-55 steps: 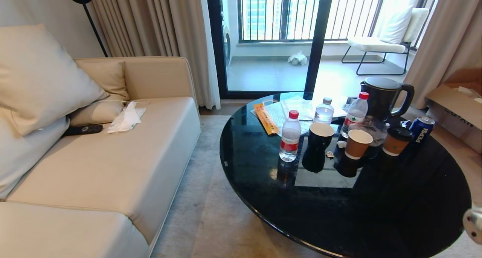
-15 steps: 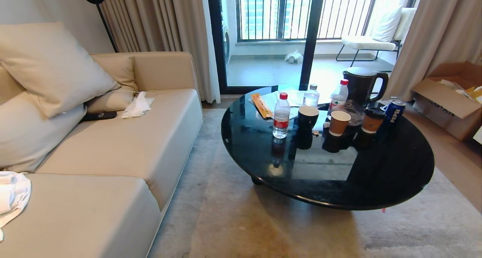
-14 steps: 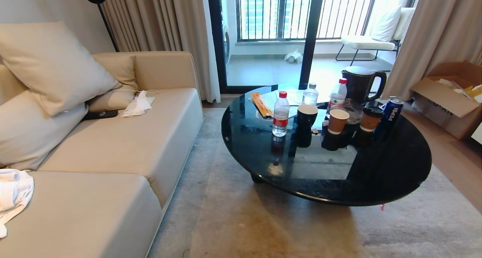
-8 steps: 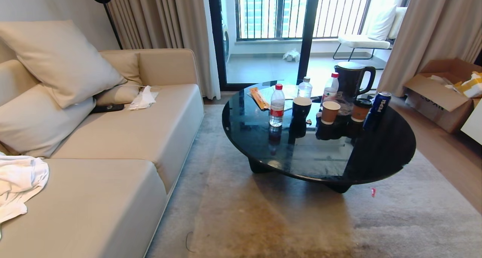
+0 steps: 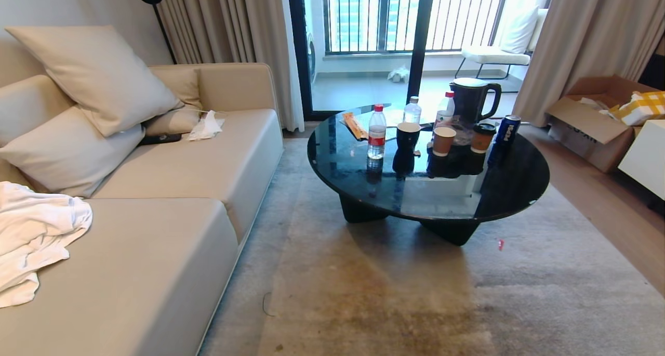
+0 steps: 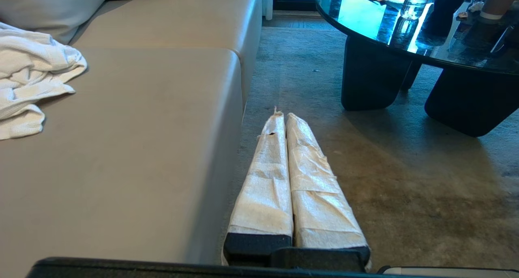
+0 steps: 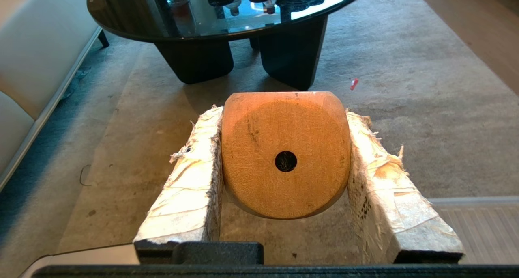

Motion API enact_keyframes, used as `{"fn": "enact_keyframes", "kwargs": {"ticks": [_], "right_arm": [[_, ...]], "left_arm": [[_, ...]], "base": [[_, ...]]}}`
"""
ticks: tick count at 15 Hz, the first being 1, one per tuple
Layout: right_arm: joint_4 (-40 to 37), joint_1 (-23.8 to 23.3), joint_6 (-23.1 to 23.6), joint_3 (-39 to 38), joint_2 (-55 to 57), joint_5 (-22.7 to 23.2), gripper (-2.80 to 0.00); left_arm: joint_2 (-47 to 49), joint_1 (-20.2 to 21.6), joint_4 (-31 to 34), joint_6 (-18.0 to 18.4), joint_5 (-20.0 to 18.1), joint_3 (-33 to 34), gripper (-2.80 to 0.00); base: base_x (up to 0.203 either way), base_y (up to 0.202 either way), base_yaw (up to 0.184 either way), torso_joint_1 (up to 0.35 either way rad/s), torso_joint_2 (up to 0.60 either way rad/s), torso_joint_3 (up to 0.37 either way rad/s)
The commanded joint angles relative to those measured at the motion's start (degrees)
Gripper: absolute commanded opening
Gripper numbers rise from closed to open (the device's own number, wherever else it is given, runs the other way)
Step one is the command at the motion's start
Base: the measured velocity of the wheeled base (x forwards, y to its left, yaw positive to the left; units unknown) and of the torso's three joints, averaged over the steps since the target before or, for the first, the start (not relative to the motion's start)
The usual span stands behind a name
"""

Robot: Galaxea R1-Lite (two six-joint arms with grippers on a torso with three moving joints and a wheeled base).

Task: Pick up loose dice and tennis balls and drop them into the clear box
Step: Put the toys in the box

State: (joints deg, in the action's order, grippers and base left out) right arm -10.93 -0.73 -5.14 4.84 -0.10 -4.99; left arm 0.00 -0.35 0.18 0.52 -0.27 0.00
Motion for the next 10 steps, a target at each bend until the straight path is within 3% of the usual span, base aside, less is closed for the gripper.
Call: {"fn": "enact_keyframes", "kwargs": {"ticks": [1, 10], "right_arm": [[-0.1, 0.0, 0.0, 0.0, 0.0, 0.0, -2.80], [-0.1, 0.0, 0.0, 0.0, 0.0, 0.0, -2.80]], "left_arm": [[0.0, 0.0, 0.0, 0.0, 0.0, 0.0, -2.80], [0.0, 0.0, -0.1, 0.1, -0.1, 0.0, -2.80]], "base": [[-0.188, 0.000, -0.002, 0.011, 0.00, 0.003], [-0.183, 0.000, -0.001, 0.004, 0.00, 0.002]]}}
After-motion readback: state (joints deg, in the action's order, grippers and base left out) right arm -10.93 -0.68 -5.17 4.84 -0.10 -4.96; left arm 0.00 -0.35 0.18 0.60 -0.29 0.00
